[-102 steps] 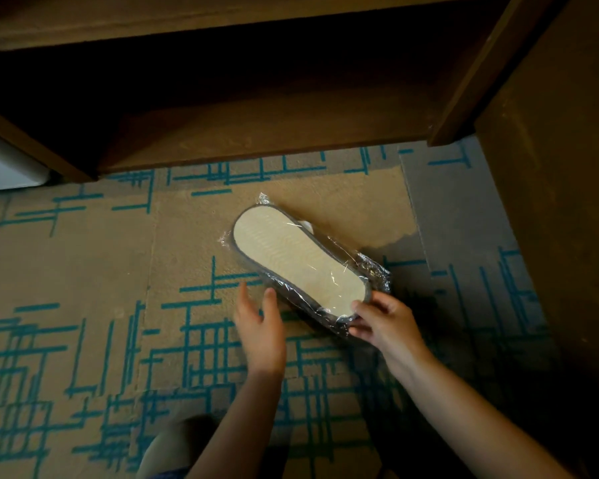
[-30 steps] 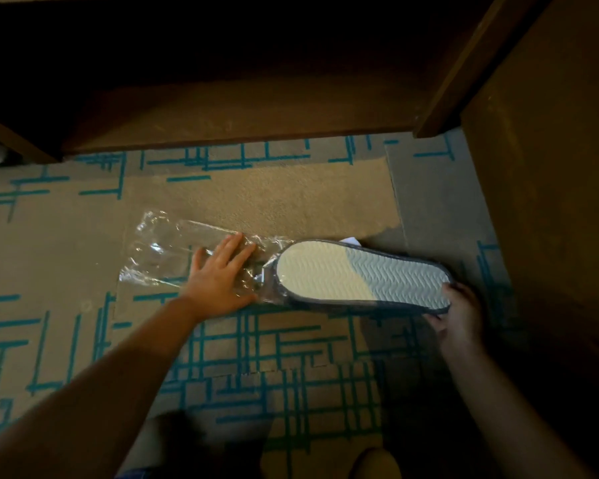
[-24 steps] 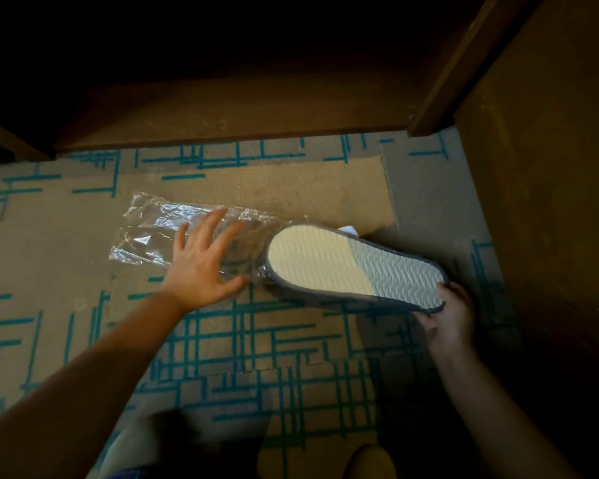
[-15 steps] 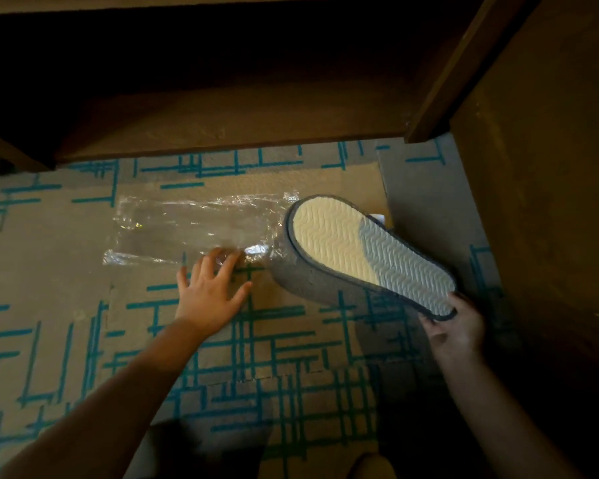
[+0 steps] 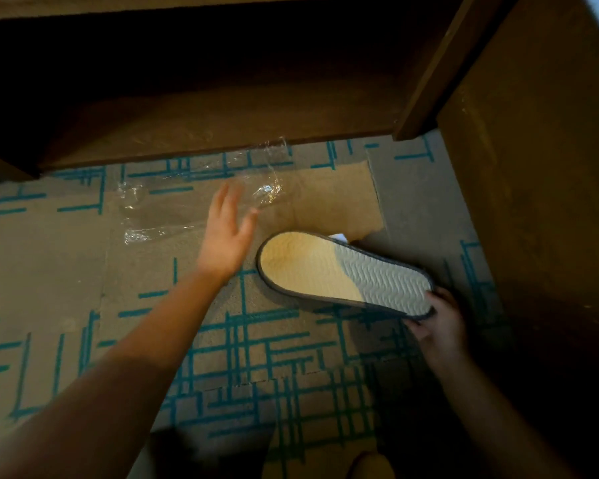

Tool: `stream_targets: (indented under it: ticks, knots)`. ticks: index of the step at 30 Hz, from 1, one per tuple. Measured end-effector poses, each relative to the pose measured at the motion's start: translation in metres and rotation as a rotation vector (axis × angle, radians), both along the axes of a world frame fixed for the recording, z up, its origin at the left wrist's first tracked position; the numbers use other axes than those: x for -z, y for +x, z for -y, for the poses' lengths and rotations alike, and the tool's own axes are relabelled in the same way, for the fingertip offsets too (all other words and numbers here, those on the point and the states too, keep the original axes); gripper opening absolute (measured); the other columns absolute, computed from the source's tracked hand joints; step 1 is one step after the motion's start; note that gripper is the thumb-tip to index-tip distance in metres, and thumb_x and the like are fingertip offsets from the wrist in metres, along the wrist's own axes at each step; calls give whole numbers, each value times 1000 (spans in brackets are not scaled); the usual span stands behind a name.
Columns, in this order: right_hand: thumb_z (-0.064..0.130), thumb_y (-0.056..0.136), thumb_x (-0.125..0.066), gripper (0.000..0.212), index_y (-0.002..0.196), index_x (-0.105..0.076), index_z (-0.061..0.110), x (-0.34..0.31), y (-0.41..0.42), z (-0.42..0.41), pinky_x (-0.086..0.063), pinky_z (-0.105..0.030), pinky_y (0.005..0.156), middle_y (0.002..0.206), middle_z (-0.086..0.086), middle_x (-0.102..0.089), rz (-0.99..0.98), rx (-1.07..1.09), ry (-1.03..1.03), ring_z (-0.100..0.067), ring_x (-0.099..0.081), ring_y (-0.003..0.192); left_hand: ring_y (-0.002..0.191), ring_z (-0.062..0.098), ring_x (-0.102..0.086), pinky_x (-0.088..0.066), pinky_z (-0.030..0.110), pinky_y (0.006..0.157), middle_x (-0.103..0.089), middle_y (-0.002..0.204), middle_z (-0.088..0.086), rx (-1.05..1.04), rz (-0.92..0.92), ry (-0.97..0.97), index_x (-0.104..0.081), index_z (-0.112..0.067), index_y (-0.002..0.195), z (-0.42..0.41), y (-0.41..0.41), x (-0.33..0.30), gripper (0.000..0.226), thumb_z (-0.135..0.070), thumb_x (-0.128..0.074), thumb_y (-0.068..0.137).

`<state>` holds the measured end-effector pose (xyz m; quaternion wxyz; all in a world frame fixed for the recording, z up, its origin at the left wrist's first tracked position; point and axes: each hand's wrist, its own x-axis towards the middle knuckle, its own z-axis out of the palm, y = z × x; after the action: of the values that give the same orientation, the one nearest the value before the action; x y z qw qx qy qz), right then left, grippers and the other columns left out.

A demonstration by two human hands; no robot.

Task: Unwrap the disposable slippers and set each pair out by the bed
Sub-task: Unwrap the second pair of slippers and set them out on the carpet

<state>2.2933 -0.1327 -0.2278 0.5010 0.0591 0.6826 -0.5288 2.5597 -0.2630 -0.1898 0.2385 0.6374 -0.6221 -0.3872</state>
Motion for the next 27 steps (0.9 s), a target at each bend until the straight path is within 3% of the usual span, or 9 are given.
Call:
stream_targets:
  ticks: [3,5,8,11,13,16,21,23,27]
  knots:
    - [3,93,-40,27,79,-48,23,4,8,1,-43,-35,60,83,-5,-54,5,-57,15,-20,-53,73,144,20,-2,-11,54,114,-7,158,4,449,368,-192,-16,-34,142,-44,1,14,78,-61,-45,75]
    - [2,93,-40,26,80,-49,23,6,13,1,-43,-33,59,83,-5,-55,3,-120,28,-19,-53,73,142,18,9,-3,65,112,5,157,1,702,557,-222,-4,-38,143,-70,1,33,91,-69,-44,67]
    - [1,92,-40,25,79,-50,21,9,18,-1,-46,-28,53,82,-4,-55,-11,-207,50,-18,-53,72,140,16,23,9,60,111,26,150,-4,788,636,-52,18,-45,138,-97,4,58,94,-66,-45,71]
    - [4,93,-42,21,84,-51,20,13,19,-3,-39,-28,57,86,-5,-56,-42,-268,89,-18,-53,74,144,23,2,-15,66,110,7,155,2,746,691,-134,11,-43,141,-107,8,66,82,-60,-35,76]
    - [8,93,-45,17,103,-54,18,15,19,-1,-40,-29,60,102,-11,-57,-71,-279,122,-23,-55,84,144,26,-3,-16,66,110,-3,158,5,750,686,-116,5,-44,141,-104,8,63,77,-53,-42,81]
    - [14,93,-48,33,127,-48,14,13,18,2,-45,-31,62,124,-18,-53,-68,-263,130,-27,-52,101,146,25,-2,-11,60,114,-5,158,3,775,623,-79,2,-47,136,-97,12,60,78,-44,-54,83]
    - [28,94,-46,45,137,-40,15,7,19,3,-44,-39,86,137,-16,-49,126,-159,36,-24,-55,102,141,25,-26,-27,50,113,-32,151,6,772,516,-50,-31,-30,140,-81,13,48,73,-40,-64,76]
    - [32,95,-44,46,137,-40,14,5,20,1,-42,-40,90,139,-16,-49,165,-147,26,-26,-53,107,136,21,-37,-31,37,113,-43,145,5,702,376,26,-43,-24,135,-71,10,34,64,-36,-67,76]
    - [41,96,-37,50,141,-36,19,5,18,-3,-41,-42,96,139,-16,-49,163,-182,18,-27,-53,112,116,10,-52,-38,21,98,-58,130,-2,613,268,226,-54,-22,126,-40,14,-2,51,-22,-69,77]
